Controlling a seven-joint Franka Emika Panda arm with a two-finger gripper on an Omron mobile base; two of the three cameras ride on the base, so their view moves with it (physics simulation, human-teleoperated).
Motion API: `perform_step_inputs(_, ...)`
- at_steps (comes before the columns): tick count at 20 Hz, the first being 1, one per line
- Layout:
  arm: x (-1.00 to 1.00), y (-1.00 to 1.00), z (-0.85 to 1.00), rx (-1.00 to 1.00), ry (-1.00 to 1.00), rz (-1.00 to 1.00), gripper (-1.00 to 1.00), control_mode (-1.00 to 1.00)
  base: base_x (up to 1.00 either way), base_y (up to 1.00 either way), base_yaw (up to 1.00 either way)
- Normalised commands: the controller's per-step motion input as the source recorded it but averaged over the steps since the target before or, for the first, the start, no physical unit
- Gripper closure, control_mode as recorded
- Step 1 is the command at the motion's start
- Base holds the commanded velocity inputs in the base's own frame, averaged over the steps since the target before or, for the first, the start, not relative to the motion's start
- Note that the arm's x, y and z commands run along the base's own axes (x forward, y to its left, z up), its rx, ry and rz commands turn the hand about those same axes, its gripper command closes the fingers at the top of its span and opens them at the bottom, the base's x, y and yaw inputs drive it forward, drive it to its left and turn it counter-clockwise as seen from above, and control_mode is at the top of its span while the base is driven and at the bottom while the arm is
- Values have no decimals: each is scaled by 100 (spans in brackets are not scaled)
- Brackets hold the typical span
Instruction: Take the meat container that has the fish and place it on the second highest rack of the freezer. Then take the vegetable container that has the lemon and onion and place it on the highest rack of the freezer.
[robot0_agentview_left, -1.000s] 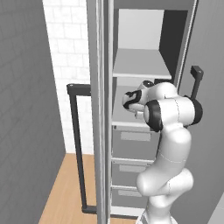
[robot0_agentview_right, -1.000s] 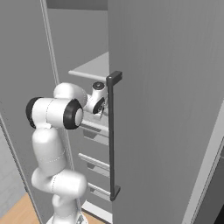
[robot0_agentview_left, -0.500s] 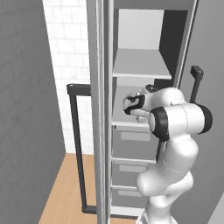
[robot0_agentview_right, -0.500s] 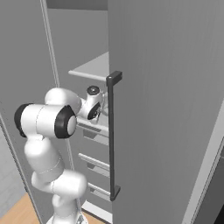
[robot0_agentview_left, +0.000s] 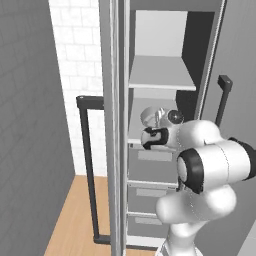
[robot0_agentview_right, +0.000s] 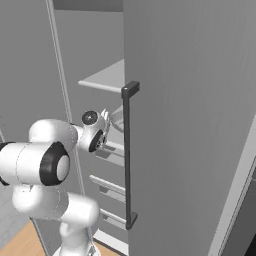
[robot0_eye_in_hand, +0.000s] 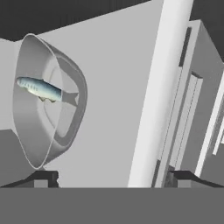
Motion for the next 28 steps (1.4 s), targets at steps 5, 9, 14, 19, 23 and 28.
perform_step_inputs(5, -69, 3, 64, -7, -22, 0, -100, -100, 0, 0, 0)
perform_step_inputs(9, -68, 0, 99, 0, -5, 0, -100, -100, 0, 0, 0)
perform_step_inputs(14, -35, -15, 100, 8, 19, 8, -100, -100, 0, 0, 0)
perform_step_inputs(19, -53, 0, 100, 1, 27, 14, -100, -100, 0, 0, 0)
perform_step_inputs(23, -89, 0, 74, -13, 12, 20, -100, -100, 0, 0, 0)
perform_step_inputs(28, -100, 1, -11, -55, -6, 56, -100, -100, 0, 0, 0)
